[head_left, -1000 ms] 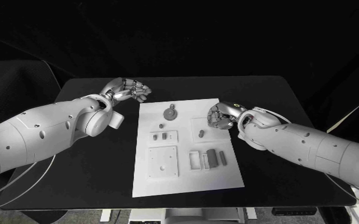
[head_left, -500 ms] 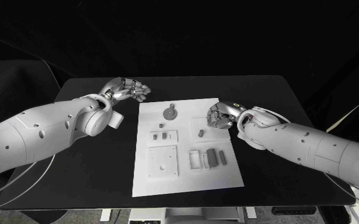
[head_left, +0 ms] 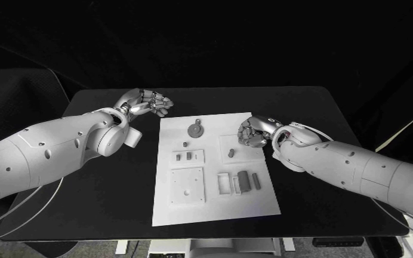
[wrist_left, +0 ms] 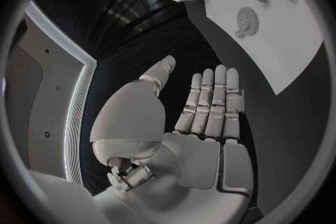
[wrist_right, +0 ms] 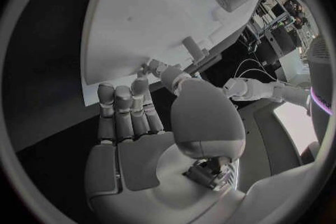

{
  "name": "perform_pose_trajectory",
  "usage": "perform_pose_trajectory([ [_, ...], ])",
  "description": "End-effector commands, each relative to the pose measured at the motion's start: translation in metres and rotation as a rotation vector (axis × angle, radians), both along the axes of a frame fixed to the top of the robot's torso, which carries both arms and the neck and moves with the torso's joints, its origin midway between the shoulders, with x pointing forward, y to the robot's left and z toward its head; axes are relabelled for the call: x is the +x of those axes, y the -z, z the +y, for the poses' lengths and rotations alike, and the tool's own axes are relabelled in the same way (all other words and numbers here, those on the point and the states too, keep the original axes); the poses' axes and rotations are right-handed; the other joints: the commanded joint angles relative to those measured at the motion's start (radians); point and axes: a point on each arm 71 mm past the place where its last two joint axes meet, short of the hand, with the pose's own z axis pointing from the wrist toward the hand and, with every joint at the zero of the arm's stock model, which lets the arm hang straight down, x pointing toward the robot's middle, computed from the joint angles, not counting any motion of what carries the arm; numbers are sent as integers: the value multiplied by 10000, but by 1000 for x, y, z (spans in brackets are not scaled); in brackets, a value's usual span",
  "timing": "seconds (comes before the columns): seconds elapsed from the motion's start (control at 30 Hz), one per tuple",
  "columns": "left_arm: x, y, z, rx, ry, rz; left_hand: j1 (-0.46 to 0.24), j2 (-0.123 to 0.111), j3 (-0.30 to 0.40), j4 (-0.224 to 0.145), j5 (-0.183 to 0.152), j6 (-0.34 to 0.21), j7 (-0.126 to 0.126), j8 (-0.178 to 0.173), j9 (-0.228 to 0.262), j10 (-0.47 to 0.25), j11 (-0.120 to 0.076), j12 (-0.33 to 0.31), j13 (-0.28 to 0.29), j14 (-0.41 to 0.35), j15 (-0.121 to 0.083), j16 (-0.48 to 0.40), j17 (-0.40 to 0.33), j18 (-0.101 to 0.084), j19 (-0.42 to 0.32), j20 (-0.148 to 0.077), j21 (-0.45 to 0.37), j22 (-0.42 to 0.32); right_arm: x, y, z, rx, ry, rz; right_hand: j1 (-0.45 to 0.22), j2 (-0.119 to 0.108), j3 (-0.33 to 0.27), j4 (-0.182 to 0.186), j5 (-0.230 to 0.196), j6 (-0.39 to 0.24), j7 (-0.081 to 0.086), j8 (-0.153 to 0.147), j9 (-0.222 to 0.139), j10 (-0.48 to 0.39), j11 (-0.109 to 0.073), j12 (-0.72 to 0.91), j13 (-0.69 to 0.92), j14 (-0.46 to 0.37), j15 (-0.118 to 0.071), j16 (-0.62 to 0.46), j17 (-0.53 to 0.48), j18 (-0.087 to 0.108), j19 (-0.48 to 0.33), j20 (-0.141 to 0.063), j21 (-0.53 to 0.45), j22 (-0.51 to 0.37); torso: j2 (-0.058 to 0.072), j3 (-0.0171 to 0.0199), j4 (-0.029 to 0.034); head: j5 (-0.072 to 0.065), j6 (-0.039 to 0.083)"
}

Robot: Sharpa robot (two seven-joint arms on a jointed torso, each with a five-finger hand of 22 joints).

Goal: Assemble the parts on the task board

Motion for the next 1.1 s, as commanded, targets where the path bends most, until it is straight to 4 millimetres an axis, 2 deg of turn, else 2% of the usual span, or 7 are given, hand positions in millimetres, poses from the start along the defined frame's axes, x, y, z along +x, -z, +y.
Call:
perform_pose_trajectory([
  [0.03, 0, -1, -1, -119, 78, -45, 13, 116, -54, -3, 2, -52, 1, -13, -9, -68, -35, -47, -6, -23, 8, -57, -14, -120, -83, 0, -68, 12, -3, 7, 1, -309, -47, 211, 5, 134, 94, -12, -42, 212, 27, 90, 47, 119, -28, 59, -5, 117, -20, 45, 4, 134, 85, -7, 750, 8, -2, 0, -1, 0, 5],
  [0.13, 0, -1, -1, -117, 74, -45, 15, 119, -53, -3, 3, -51, 0, -12, -9, -68, -35, -48, -6, -21, 8, -59, -15, -120, -86, 0, -69, 12, -3, 6, 2, -317, -56, 149, 13, 150, 127, -16, -43, 320, 12, 143, 77, 162, -42, 76, -7, 158, -35, 64, 7, 142, 115, -12, 775, 13, -1, 0, -1, -7, -24],
  [0.5, 0, -1, 1, -95, 14, -60, 20, 126, -50, -4, 3, -48, -2, -11, -8, -68, -35, -53, -5, -15, 9, -65, -17, -122, -93, 0, -71, 13, -3, 4, 1, -183, -84, -154, 75, 300, 298, -33, -35, 725, -65, 345, 196, 344, -98, 129, -25, 325, -102, 127, 14, 183, 240, -30, 876, 32, -1, 6, 0, -18, 0],
  [1.1, 2, -1, 5, -48, -58, -71, 31, 135, -46, -8, 4, -45, -4, -10, -7, -69, -34, -61, -3, -8, 10, -73, -20, -123, -103, 0, -75, 14, -9, -8, -1, 94, -297, -426, 101, 317, 329, -50, -33, 754, -71, 357, 206, 354, -106, 125, -32, 339, -110, 128, 12, 191, 251, -35, 884, 32, -2, 1, -8, -22, 14],
])
